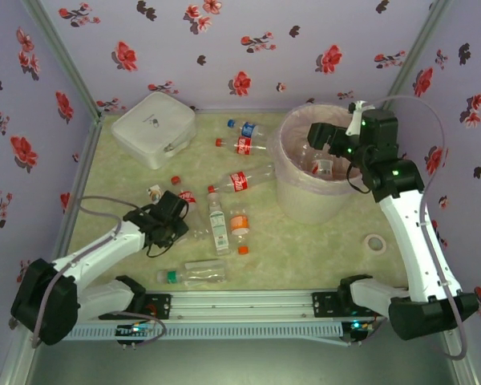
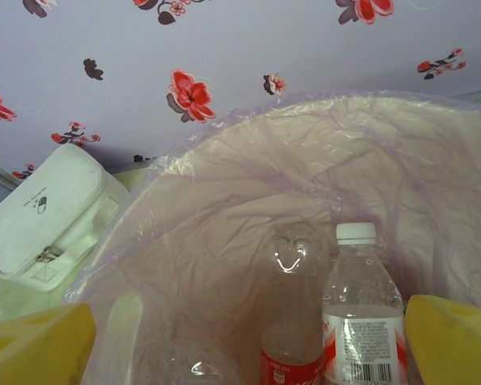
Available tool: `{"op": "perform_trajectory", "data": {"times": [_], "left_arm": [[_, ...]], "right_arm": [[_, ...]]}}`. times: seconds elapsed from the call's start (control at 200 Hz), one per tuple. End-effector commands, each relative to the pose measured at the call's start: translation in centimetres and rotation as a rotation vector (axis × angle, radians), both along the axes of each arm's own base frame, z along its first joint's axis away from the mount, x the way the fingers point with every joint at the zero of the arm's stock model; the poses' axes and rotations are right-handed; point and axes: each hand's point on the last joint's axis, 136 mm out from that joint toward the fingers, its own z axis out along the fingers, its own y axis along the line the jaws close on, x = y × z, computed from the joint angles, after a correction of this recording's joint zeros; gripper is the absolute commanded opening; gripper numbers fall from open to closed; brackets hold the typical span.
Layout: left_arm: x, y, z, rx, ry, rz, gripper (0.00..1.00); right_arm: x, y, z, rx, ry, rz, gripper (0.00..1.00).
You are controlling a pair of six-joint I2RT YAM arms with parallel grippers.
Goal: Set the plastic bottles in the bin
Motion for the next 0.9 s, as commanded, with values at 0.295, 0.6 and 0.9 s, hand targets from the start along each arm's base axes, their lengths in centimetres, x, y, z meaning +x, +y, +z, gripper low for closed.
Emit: {"op": "perform_trajectory", "data": {"times": [0.295, 0.6, 0.9], "left_arm": [[6.4, -0.7, 9.8, 0.252, -0.235, -0.266, 0.0], [9.0, -10.5, 15.2, 0.162, -0.425, -0.765, 0.0], [6.4, -14.7, 18.6, -0.064, -0.612, -0.976, 0.0]], "right_arm": [[-1.2, 0.8, 3.3, 0.082, -0.122, 0.045, 1.0], [-2.0, 9.0, 5.6, 0.241, -0.11, 0.373, 0.96], [-0.3, 18.9, 3.3, 0.21, 0.05, 0.637, 0.99]]}}
